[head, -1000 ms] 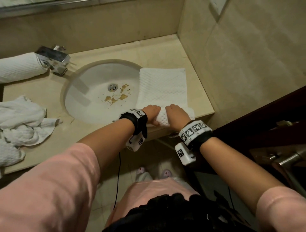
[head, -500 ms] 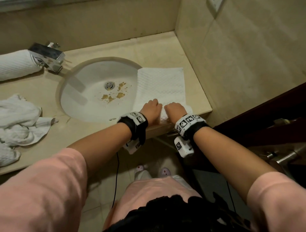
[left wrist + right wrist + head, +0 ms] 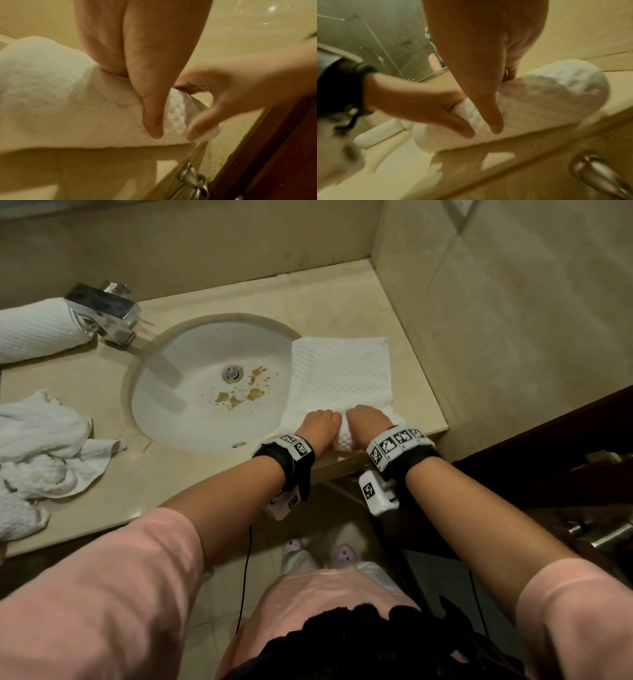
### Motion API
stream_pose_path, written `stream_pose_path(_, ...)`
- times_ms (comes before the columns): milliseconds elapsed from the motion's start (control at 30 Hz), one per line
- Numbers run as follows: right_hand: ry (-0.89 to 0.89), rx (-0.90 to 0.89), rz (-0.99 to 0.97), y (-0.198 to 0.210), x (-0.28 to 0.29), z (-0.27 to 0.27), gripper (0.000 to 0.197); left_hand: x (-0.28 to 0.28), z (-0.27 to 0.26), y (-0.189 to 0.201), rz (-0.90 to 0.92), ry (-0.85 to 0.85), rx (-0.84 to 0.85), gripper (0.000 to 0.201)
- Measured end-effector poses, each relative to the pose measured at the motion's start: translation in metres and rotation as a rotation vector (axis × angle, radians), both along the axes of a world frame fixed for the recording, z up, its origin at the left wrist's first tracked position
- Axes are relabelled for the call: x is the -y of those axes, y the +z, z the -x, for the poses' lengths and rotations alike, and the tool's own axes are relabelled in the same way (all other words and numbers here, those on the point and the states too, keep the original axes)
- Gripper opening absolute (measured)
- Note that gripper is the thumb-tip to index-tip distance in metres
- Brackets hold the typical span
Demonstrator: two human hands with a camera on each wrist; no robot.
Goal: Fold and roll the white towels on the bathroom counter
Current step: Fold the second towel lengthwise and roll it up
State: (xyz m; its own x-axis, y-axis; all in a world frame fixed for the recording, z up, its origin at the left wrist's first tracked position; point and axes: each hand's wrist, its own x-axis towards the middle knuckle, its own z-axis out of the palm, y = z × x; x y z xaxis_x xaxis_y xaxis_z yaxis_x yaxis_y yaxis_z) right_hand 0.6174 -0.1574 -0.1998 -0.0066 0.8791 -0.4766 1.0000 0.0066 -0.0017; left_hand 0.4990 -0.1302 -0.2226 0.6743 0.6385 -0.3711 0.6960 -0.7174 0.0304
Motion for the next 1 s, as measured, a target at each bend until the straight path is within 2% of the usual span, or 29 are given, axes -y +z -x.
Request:
stream_pose_path(100,-0.008,-0.06,-0.261,-0.012,0.025,-0.002,0.048,-0.012,-0.001,0.002,0.12,0.028,0.03,0.036)
stream_pose_path(200,-0.03,-0.051,-0.353,-0.028,0.049,0.001,0.078,-0.022,-0.003,0.006,0.212,0.041,0.061,0.045)
stream_pose_path(367,-0.084,-0.008,-0.404,-0.04,0.056,0.009,0.074,-0.03,-0.005,0.004,0.26,0.045,0.061,0.048)
stream_pose_path(600,-0.097,-0.083,-0.37,-0.036,0.041,0.005,0.061,-0.032,-0.01,0.008,0.285,0.066,0.02,0.065)
stream_pose_path(700,-0.08,-0.08,-0.347,-0.03,0.033,0.003,0.052,-0.02,-0.009,0.003,0.213,0.056,0.083,0.083)
stream_pose_path(867,-0.095,-0.081,-0.303,-0.026,0.028,0.001,0.055,0.01,0.003,-0.012,-0.068,-0.001,0.016,0.073)
stream_pose_path(1000,-0.085,-0.097,-0.258,-0.022,0.026,-0.002,0.06,0.026,0.013,-0.019,-0.189,0.082,0.005,0.07)
